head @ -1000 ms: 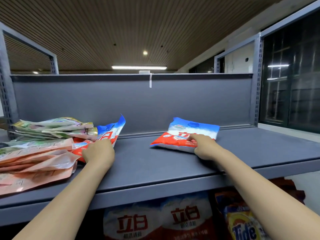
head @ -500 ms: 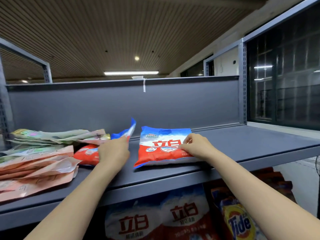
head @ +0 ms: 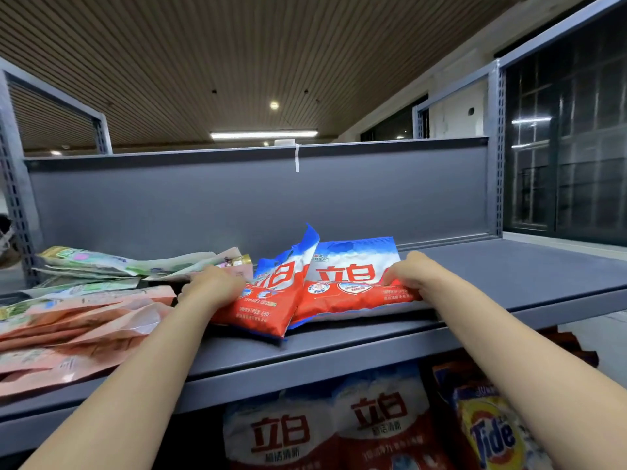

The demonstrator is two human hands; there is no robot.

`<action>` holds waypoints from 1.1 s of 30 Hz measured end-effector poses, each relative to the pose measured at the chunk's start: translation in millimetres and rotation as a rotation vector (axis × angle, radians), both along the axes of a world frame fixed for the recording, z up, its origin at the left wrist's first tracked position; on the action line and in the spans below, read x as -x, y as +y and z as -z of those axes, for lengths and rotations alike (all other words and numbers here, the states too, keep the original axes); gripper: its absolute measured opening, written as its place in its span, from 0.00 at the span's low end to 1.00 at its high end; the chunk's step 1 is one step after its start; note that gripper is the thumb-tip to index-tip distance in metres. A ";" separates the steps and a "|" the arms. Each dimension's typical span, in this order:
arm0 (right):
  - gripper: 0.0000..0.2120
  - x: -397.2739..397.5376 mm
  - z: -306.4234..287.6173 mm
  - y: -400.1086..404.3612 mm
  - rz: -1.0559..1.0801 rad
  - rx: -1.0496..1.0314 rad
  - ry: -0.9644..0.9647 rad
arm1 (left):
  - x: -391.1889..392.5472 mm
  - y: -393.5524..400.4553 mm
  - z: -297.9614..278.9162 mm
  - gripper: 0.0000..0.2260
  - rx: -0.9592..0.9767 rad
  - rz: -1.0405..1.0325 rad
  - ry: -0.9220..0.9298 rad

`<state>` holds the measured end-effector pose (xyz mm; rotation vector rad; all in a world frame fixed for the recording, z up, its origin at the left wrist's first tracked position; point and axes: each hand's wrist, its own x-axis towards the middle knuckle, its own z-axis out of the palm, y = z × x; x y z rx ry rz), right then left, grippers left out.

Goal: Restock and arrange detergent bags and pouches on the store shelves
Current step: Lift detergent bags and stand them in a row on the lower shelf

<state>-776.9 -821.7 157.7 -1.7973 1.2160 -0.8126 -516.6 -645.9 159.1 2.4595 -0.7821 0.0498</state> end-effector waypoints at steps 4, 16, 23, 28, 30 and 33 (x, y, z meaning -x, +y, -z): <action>0.21 -3.1 -0.7 -5.8 0.067 -0.162 -0.306 | -8.4 7.6 -6.7 0.18 0.022 -0.101 -0.017; 0.07 15.7 -23.9 22.3 0.468 0.655 -0.360 | 30.2 4.4 -12.7 0.07 0.030 0.123 0.457; 0.12 11.0 10.2 37.7 0.515 0.734 -0.475 | 46.0 -7.0 -16.8 0.06 0.816 0.288 0.228; 0.09 15.3 20.4 29.5 0.447 0.506 -0.521 | 64.4 3.1 -6.4 0.13 1.037 0.254 0.100; 0.11 18.5 16.7 30.0 0.426 0.467 -0.509 | 72.7 5.4 3.1 0.13 1.056 0.160 -0.005; 0.14 24.0 17.1 38.5 0.402 0.472 -0.520 | 85.0 11.9 16.3 0.14 1.100 0.015 -0.103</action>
